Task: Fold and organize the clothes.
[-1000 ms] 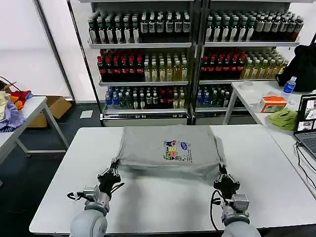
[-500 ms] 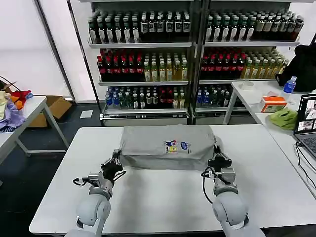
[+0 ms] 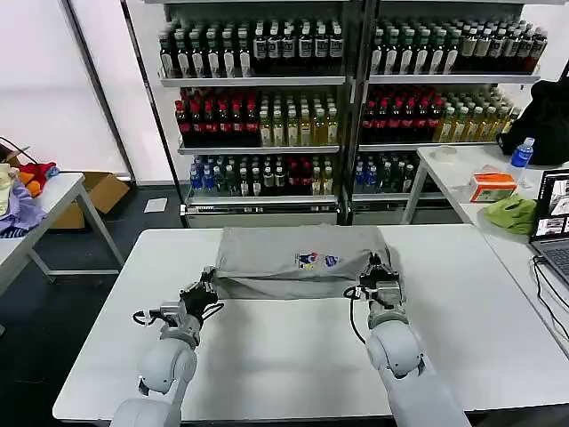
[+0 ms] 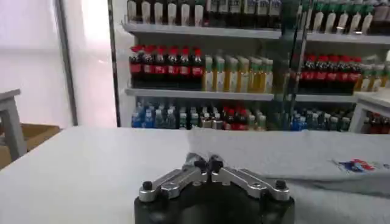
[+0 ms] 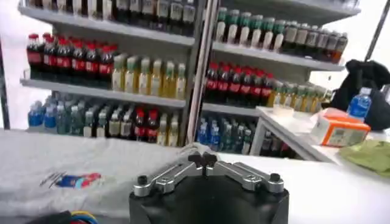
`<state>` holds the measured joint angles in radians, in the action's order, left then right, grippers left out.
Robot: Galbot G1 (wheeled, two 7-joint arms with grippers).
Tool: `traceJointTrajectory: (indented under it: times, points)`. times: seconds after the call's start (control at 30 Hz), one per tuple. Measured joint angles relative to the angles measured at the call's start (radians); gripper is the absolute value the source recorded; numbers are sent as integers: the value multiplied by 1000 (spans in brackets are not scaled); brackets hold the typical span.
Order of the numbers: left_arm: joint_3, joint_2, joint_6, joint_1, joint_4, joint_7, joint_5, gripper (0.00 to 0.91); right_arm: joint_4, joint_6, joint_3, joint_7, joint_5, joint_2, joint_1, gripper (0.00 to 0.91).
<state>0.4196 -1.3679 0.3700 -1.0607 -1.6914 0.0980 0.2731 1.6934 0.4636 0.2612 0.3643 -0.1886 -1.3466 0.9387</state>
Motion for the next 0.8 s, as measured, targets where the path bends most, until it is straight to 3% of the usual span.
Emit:
traceJointTrajectory:
  times: [0.4,0.8]
  points:
    - [-11,1,41,13,-11,26,30,907,-14,-3,1,93,-93,-54,-30,907]
    - [-2,12,82,-40,-69,43,14,907,106,21,56,102,-117,-7,96,907]
